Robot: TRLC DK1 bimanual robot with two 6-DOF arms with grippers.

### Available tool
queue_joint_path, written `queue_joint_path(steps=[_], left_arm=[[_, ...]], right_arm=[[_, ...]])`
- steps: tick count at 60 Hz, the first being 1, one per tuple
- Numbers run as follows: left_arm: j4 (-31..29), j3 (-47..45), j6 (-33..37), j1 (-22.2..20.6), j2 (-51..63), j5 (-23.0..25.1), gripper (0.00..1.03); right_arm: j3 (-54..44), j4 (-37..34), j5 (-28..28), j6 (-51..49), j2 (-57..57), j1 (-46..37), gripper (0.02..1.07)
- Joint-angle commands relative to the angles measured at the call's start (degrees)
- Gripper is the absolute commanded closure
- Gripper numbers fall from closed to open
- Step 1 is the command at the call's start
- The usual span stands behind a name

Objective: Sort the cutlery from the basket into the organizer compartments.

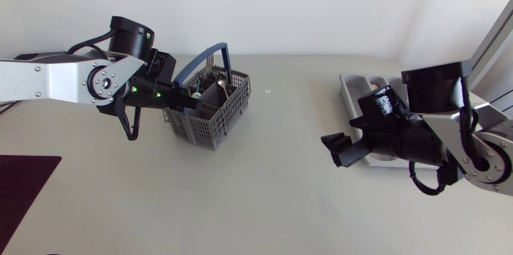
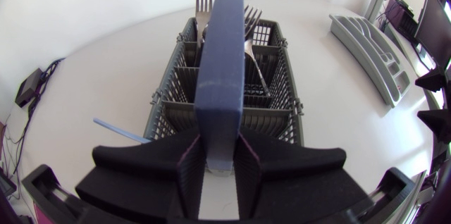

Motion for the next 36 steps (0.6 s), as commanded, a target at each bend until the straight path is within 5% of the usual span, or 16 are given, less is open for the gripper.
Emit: queue_joint_path(steps=[1,32,36], left_arm=[[0.51,-1.70,2.03,0.30,-1.40,1.15,1.00],[-10.30,-17.52,7.30,0.03,-23.90,7.83,1.00],[-10.74,-18.92,7.30,-0.76,-26.18,7.92,0.90]], right_arm=[[1.43,0.10,-0.12,-1.23,1.16,0.44,0.07],[1.95,0.01,0.76,-1.23,1.16,1.67,0.07],[1.95,0.01,1.02,-1.14,1.25,2.20,0.07]])
